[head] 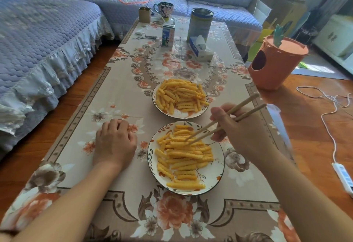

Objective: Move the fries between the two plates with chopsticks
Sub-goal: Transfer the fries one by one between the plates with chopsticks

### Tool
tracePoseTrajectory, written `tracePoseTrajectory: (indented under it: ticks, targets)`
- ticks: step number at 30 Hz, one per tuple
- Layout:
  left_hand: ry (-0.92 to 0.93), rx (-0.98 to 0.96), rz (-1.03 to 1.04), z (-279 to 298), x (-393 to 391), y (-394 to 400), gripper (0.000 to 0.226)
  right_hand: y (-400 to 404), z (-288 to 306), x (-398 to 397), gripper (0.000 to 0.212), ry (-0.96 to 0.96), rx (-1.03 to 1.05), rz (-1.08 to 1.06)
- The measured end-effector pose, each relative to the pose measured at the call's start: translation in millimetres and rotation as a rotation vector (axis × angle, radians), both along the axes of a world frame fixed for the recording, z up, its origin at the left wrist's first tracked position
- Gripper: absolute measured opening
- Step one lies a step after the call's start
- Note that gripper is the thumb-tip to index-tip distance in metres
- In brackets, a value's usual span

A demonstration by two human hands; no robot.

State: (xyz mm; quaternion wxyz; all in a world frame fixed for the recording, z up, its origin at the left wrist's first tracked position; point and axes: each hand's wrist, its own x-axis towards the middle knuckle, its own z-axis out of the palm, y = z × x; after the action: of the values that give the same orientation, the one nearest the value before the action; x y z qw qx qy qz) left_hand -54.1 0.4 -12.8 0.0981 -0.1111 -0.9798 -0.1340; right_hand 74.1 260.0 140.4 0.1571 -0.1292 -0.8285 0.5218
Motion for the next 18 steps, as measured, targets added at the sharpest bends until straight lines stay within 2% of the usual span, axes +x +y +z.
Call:
tracePoseTrajectory:
  ticks: [4,9,13,18]
  targets:
    - [0.006,0.001,-0.009,-0.5,-0.5,0.4,0.033,10.7,5.3,5.6,0.027,0.101,-0.004,-0.04]
    - [0.017,-0.001,-0.013,-3.3,-1.2,-1.2,0.036,17.2,-0.5,-10.9,0.034,0.184,-0.064,-0.101]
    - [0.018,-0.003,-0.005,-5.7,-2.6,-0.4,0.035,1.0,-6.6,-45.6,0.037,0.199,-0.119,-0.095]
    - [0.018,0.003,0.001,-7.4,-5.0,-0.8,0.032,-15.2,-30.5,-97.4,0.034,0.205,-0.137,-0.225]
